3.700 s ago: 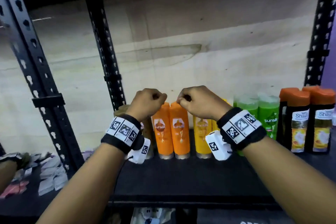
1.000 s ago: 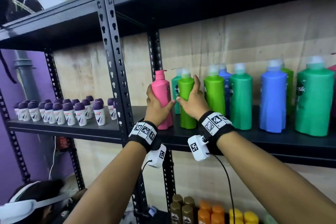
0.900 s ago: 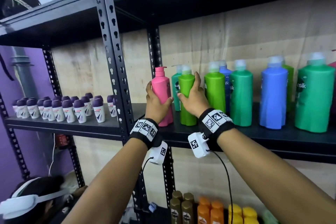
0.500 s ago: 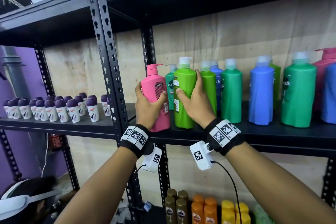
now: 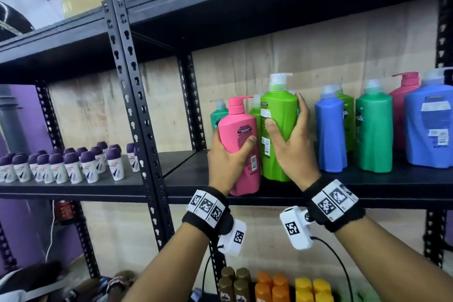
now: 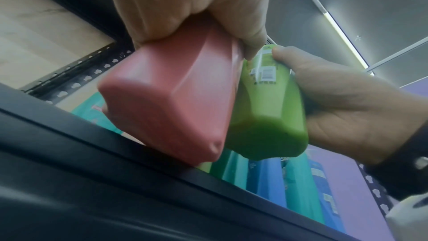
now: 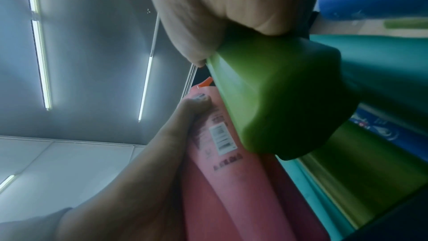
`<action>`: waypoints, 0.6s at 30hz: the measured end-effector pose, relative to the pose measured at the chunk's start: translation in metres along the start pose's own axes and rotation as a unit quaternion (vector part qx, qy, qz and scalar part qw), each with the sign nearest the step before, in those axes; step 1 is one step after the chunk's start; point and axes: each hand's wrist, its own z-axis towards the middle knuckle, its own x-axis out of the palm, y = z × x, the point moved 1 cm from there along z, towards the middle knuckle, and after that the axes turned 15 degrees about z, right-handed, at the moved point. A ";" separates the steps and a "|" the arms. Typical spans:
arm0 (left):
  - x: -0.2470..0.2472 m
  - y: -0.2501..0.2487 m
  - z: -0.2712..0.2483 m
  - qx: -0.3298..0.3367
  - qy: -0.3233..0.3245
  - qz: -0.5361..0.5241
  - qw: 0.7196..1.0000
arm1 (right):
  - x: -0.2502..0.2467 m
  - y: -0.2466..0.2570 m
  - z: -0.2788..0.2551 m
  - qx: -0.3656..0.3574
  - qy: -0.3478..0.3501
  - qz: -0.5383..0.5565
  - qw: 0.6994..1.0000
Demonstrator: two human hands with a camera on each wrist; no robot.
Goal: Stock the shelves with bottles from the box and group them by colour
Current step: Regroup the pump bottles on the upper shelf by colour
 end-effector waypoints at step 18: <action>0.050 -0.048 -0.012 -0.016 0.020 -0.039 0.999 | -0.063 0.004 0.015 -0.035 -0.044 -0.032 0.998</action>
